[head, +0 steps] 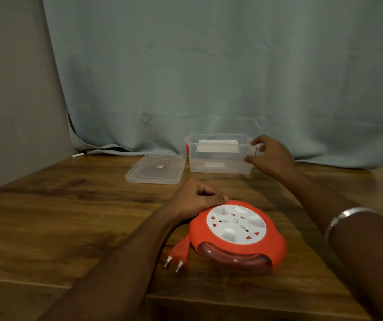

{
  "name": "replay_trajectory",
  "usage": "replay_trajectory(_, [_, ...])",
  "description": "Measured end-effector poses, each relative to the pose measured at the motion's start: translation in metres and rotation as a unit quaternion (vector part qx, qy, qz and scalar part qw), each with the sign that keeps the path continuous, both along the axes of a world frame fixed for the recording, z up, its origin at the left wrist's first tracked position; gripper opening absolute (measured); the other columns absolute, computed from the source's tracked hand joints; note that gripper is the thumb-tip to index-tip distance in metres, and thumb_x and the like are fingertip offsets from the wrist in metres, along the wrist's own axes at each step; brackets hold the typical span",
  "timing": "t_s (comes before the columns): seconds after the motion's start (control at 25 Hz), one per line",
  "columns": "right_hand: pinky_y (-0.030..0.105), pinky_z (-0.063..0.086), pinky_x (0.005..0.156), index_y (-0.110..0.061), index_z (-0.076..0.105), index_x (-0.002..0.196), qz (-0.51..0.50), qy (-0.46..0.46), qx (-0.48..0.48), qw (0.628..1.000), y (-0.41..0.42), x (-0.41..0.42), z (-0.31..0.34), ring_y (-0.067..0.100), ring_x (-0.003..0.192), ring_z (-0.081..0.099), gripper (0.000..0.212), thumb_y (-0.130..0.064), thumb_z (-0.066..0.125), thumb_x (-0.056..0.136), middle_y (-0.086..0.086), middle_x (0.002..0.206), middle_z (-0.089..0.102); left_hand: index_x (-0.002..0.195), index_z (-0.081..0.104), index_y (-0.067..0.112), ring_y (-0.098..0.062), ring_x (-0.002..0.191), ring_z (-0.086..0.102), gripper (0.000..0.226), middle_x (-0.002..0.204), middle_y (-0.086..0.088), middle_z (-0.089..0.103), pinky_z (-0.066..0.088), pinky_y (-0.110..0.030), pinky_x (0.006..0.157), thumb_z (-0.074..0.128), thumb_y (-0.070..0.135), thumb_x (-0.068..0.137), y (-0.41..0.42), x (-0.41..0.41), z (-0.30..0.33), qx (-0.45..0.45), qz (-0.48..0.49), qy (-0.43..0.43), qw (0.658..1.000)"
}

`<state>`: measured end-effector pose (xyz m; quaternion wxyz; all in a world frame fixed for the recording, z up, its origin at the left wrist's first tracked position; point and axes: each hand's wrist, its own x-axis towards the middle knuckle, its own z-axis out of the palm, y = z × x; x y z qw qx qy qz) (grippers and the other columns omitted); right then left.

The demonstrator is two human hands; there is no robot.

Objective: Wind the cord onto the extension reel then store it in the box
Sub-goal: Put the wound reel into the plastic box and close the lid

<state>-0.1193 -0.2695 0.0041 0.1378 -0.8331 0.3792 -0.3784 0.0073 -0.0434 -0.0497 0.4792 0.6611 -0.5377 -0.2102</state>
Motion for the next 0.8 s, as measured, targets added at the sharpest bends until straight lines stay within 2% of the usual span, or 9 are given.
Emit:
replay_trajectory(0.08, [0.044,0.055,0.098,-0.030,0.058,0.136,-0.022,-0.016,0.049,0.998,-0.025,0.010,0.006,0.033,0.112,0.065,0.068,-0.049,0.082,0.076,0.014,0.136,0.056,0.102,0.083,0.015,-0.016,0.092,0.076,0.016,0.094,0.004,0.081,0.060,-0.038,0.091,0.074,0.020,0.089,0.000,0.000,0.002,-0.004,-0.016,0.014,1.000])
replay_trajectory(0.16, [0.046,0.052,0.106,-0.025,0.053,0.145,0.019,-0.043,0.119,0.992,-0.045,0.021,0.007,0.034,0.122,0.062,0.081,-0.055,0.081,0.075,0.013,0.147,0.052,0.099,0.083,0.011,-0.016,0.092,0.076,0.014,0.096,0.001,0.081,0.059,-0.036,0.091,0.073,0.014,0.089,-0.001,0.002,0.001,-0.014,-0.030,0.033,0.999])
replay_trajectory(0.24, [0.043,0.052,0.105,-0.016,0.059,0.142,0.069,-0.051,0.158,0.984,-0.051,0.031,0.004,0.031,0.124,0.061,0.065,-0.045,0.079,0.087,0.012,0.144,0.058,0.097,0.083,0.011,-0.021,0.092,0.076,0.014,0.094,-0.004,0.081,0.059,-0.038,0.089,0.073,0.017,0.090,-0.001,0.004,-0.001,-0.013,-0.049,0.049,0.998])
replay_trajectory(0.36, [0.039,0.051,0.091,-0.006,0.068,0.121,0.083,-0.037,0.099,0.991,-0.054,0.041,-0.005,0.031,0.106,0.063,0.039,-0.037,0.068,0.098,0.020,0.124,0.069,0.093,0.083,0.010,-0.018,0.083,0.075,0.021,0.087,-0.006,0.081,0.057,-0.037,0.083,0.071,0.027,0.092,-0.003,0.005,-0.002,-0.019,-0.039,0.067,0.997])
replay_trajectory(0.48, [0.040,0.049,0.090,-0.003,0.068,0.117,0.089,0.001,0.045,0.995,-0.039,0.026,-0.005,0.034,0.107,0.063,0.038,-0.037,0.062,0.101,0.017,0.114,0.069,0.093,0.082,0.014,-0.016,0.086,0.074,0.016,0.088,0.001,0.080,0.058,-0.041,0.092,0.068,0.023,0.094,-0.006,0.006,0.000,-0.103,0.113,0.058,0.987])
replay_trajectory(0.6, [0.036,0.047,0.080,-0.008,0.069,0.113,0.116,0.026,0.031,0.992,-0.007,-0.006,-0.004,0.031,0.099,0.064,0.033,-0.037,0.061,0.102,0.013,0.106,0.069,0.111,0.077,0.025,-0.011,0.080,0.066,0.021,0.099,0.004,0.076,0.056,-0.033,0.085,0.064,0.022,0.095,-0.003,0.018,0.004,-0.174,0.307,-0.026,0.935])
replay_trajectory(0.64, [0.033,0.046,0.075,-0.010,0.069,0.109,0.126,0.022,0.028,0.991,0.004,-0.019,-0.005,0.029,0.095,0.064,0.029,-0.037,0.061,0.102,0.011,0.101,0.070,0.116,0.075,0.026,-0.014,0.085,0.066,0.026,0.105,0.001,0.076,0.055,-0.033,0.085,0.062,0.019,0.095,-0.001,0.023,0.004,-0.181,0.357,-0.065,0.914])
replay_trajectory(0.72, [0.031,0.045,0.070,-0.014,0.068,0.101,0.144,0.007,0.038,0.989,0.030,-0.046,-0.007,0.026,0.088,0.064,0.022,-0.035,0.062,0.101,0.007,0.093,0.069,0.125,0.069,0.019,-0.023,0.109,0.064,0.039,0.122,-0.004,0.071,0.051,-0.037,0.096,0.058,0.007,0.090,0.004,0.031,0.004,-0.177,0.410,-0.097,0.890])
replay_trajectory(0.8, [0.030,0.046,0.071,-0.012,0.069,0.102,0.148,-0.005,0.045,0.988,0.055,-0.071,-0.009,0.026,0.090,0.066,0.022,-0.032,0.063,0.101,0.008,0.095,0.071,0.133,0.063,0.014,-0.028,0.125,0.056,0.048,0.134,-0.008,0.064,0.047,-0.042,0.104,0.056,0.001,0.087,0.007,0.030,0.003,-0.132,0.417,-0.093,0.894])
